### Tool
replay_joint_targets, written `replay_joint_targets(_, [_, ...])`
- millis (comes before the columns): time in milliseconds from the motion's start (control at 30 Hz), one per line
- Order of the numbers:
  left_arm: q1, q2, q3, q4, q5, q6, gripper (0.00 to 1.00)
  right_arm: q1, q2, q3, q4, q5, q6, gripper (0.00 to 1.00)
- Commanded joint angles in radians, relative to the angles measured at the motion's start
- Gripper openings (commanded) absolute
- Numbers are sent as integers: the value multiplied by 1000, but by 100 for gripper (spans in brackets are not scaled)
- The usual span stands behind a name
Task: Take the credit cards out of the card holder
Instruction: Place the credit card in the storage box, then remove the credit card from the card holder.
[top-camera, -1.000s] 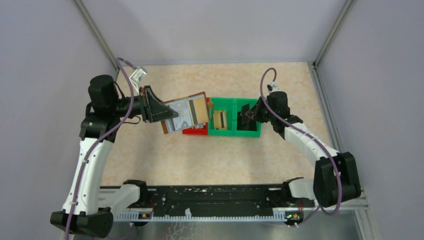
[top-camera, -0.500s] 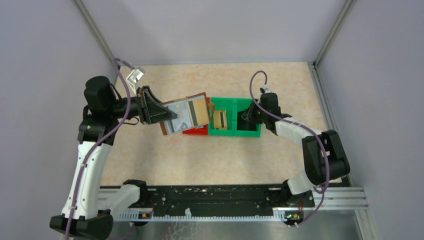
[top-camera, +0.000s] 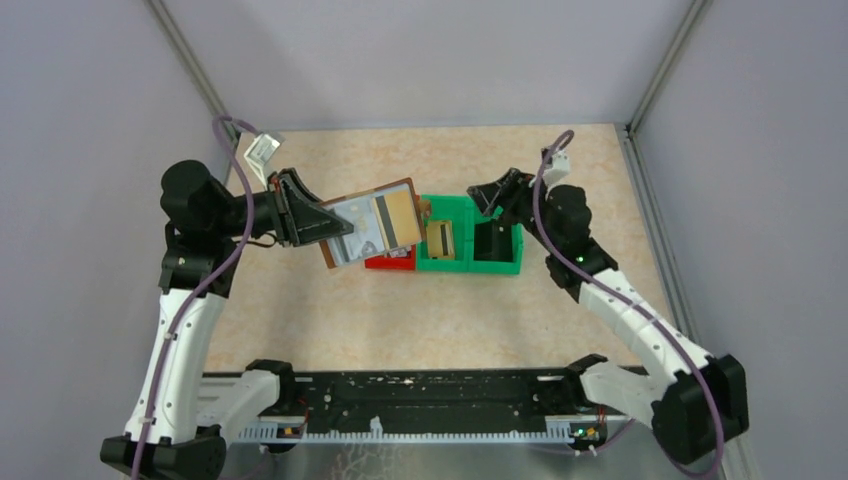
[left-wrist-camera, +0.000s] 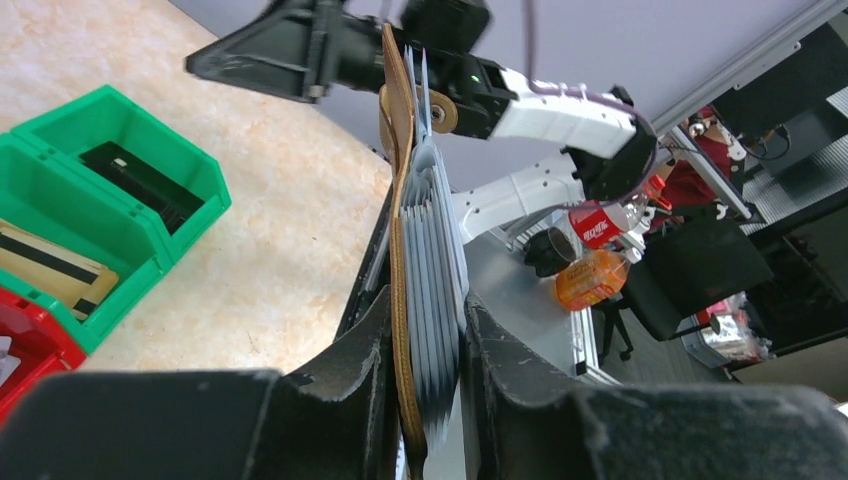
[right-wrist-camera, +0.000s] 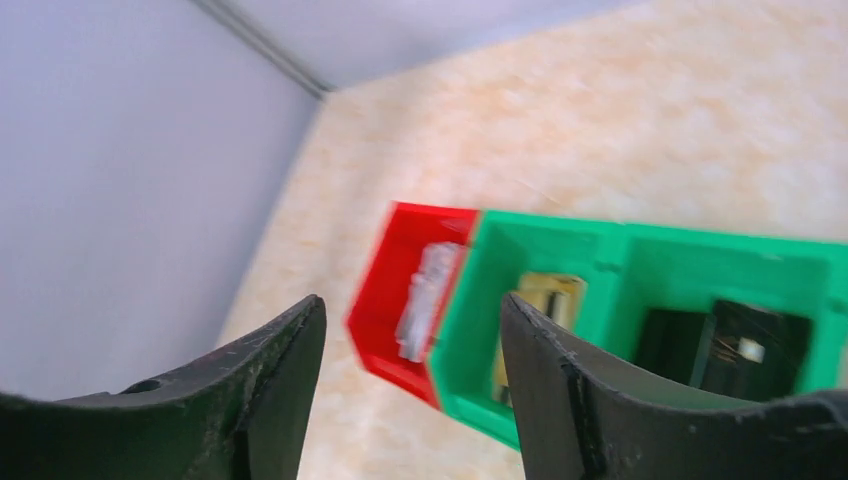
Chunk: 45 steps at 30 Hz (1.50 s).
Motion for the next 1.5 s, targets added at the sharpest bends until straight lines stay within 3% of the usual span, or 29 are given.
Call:
replay_joint_targets(0, [0,-29,-17,147,-61,-91,0,79,-137,-46,156,-38,73,70])
replay_joint_targets(133, [0,-44,-43,242,-138,-173,0,175,-187,-139,388,-137,180,84])
replay_joint_targets(367, [0,-52,-38,281,-175,-202,0,292,-112,-225,948,-312,411,89])
replay_joint_targets(633, [0,-49,-41,307,-168,-233,0,454,-28,-132,958,-219,265,89])
replay_joint_targets(867, [0,-53,-42,322,-167,-257,0,476,88,-58,1106,-165,330,73])
replay_joint_targets(1067, [0,-68,-63,319,-168,-253,0,489,162,26,1134,-173,375,45])
replay_joint_targets(1200, [0,-81,-77,298,-153,-222,0,488,146,29,1126,-159,370,32])
replay_joint_targets(1267, [0,-95,-94,273,-156,-187,0,488,133,26,1115,-161,364,20])
replay_joint_targets(1333, [0,-112,-115,238,-166,-141,9,486,112,25,1075,-169,352,7])
replay_joint_targets(1467, [0,-155,-120,98,-252,41,64,473,65,96,814,-260,260,0])
